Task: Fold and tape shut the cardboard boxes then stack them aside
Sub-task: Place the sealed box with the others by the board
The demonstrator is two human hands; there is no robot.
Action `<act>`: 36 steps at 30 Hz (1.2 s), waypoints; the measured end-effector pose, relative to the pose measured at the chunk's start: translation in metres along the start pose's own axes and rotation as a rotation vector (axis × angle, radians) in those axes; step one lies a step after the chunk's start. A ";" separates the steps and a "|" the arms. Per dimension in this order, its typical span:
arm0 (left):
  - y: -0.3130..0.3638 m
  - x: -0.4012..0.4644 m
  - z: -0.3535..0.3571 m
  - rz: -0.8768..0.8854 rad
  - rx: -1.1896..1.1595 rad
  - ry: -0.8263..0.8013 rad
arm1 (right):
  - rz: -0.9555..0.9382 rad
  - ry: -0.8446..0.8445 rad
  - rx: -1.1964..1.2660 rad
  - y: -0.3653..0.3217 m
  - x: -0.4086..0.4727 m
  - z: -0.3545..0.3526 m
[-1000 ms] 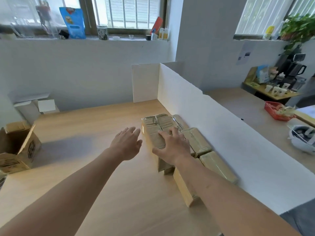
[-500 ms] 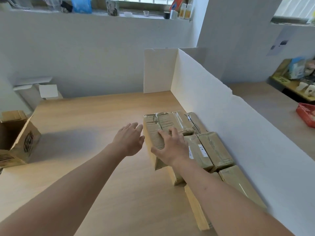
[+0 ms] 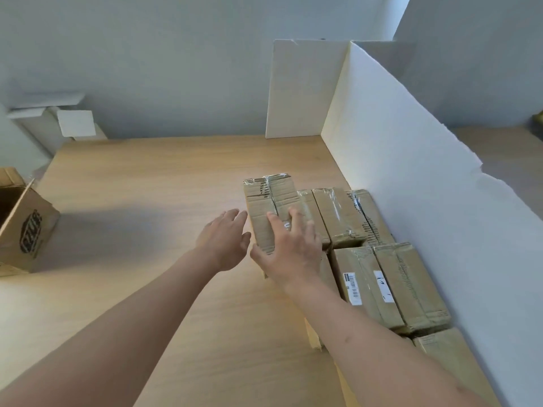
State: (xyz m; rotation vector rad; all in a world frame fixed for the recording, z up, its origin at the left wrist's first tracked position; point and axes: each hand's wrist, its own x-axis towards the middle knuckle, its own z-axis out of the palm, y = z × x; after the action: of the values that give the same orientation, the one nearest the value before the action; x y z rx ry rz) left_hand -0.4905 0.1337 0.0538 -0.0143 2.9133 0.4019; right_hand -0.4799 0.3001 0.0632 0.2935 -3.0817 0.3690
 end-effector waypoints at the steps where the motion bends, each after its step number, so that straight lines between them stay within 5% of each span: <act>1: -0.002 0.004 0.000 -0.013 -0.012 0.008 | -0.002 0.026 0.009 -0.003 0.005 0.002; 8: -0.026 0.032 -0.002 -0.117 -0.006 -0.004 | -0.004 -0.056 0.096 -0.014 0.045 0.024; 36: -0.036 0.068 0.061 -0.052 -0.020 -0.141 | 0.032 -0.399 -0.006 0.015 0.063 0.096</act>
State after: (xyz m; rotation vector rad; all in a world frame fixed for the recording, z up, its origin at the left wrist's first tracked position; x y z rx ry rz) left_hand -0.5435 0.1163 -0.0266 -0.0618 2.7638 0.4063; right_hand -0.5453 0.2802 -0.0308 0.3577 -3.4805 0.3391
